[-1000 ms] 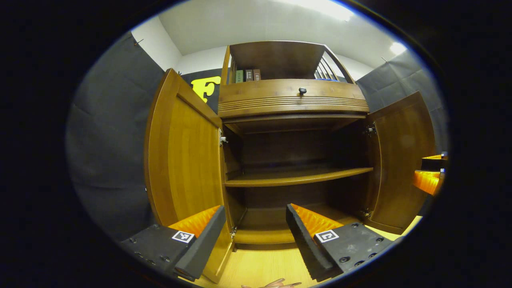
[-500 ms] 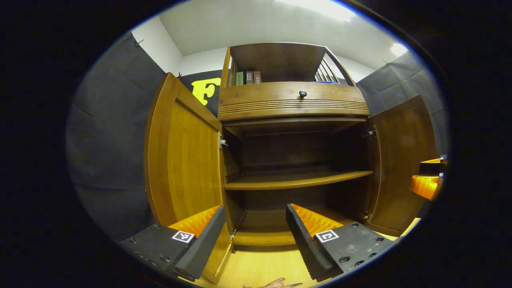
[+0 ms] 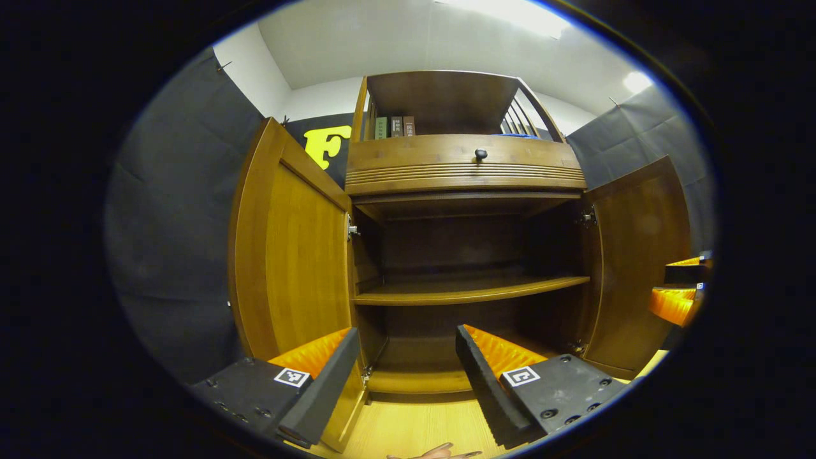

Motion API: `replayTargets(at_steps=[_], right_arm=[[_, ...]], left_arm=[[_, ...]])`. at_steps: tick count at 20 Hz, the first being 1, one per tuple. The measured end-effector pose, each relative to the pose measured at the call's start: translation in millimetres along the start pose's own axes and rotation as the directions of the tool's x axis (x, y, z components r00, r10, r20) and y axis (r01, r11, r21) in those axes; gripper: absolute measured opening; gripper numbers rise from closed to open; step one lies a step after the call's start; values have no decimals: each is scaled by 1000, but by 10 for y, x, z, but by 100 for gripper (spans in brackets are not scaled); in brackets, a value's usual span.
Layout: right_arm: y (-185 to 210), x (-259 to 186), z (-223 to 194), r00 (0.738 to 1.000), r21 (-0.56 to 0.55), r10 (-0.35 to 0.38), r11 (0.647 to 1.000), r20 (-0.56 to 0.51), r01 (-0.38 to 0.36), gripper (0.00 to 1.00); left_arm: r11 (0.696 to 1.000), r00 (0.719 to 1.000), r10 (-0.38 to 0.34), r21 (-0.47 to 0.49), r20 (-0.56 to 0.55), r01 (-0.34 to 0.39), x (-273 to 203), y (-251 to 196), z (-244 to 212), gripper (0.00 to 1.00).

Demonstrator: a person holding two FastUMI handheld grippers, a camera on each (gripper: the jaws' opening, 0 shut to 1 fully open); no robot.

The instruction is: Open the right door of the double-door shoe cabinet with the right hand, and open the left door with the left hand.

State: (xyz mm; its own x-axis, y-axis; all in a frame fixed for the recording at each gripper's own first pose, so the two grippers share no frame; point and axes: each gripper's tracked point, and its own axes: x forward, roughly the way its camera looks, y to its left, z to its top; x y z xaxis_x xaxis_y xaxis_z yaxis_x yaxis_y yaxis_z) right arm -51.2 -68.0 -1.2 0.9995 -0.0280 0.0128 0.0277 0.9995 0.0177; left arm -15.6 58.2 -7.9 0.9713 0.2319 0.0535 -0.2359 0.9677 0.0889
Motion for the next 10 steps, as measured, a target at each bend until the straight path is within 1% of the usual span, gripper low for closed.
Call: replayTargets(at_steps=[1,4,8,9,10], right_arm=[[3,-8,-1,1000,3,1,1000,-2,-1,96],[10,-21,-14,1000,-3,3,1000,-6,-3,97],[29,-34,-21,1000,-13,7,1000,-10,-7,96],[31,-37,-20,1000,-14,7,1000,-11,-8,96],[36,-43,-28,1000,-13,8,1000,-12,-8,97]], left_arm=[[1000,1000,-1,-3,0,1,-3,-6,2,92],[1000,1000,0,-3,-1,0,-7,2,-6,92],[1000,1000,2,-8,-9,-2,-1,13,-41,92],[1000,1000,4,-9,-10,-4,-3,24,-41,94],[1000,1000,7,-10,-12,-7,-5,36,-49,92]])
